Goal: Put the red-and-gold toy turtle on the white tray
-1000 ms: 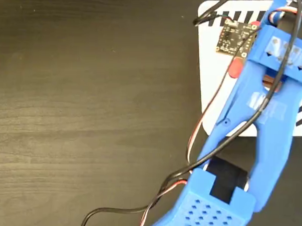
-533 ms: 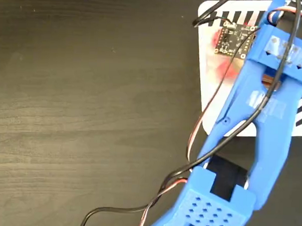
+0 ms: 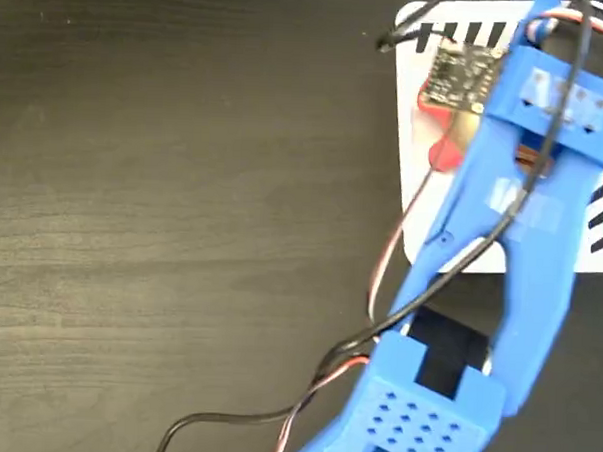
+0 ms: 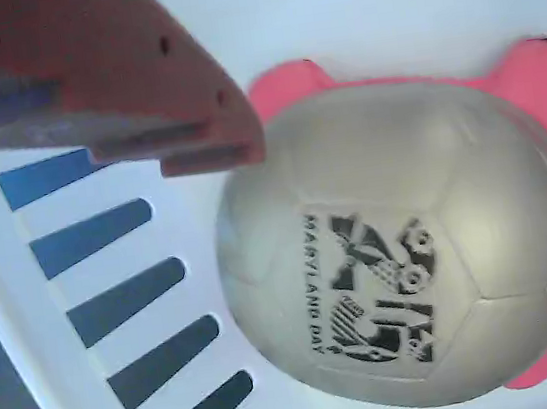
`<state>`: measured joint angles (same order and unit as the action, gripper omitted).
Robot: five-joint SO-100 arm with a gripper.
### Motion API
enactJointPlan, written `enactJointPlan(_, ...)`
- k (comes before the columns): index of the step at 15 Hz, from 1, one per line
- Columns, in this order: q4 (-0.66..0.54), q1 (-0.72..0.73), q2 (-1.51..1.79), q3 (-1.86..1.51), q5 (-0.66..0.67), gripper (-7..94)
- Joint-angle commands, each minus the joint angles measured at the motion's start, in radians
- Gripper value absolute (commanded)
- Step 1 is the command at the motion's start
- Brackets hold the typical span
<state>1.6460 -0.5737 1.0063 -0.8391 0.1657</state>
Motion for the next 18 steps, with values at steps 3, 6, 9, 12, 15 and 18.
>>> enactJointPlan(3, -0.087, 0.020, 0.202, 0.003, -0.121, 0)
enactJointPlan(6, -0.265, 0.103, 0.451, -0.114, -0.275, 0)
enactJointPlan(9, -0.543, 0.261, 0.752, -0.449, -0.357, 0)
enactJointPlan(12, -0.937, 0.443, 1.085, -1.008, -0.376, 0)
enactJointPlan(15, -1.068, 0.598, 1.310, -1.379, -0.337, 0)
enactJointPlan(18, -1.089, 0.698, 1.591, -1.724, -0.273, 0)
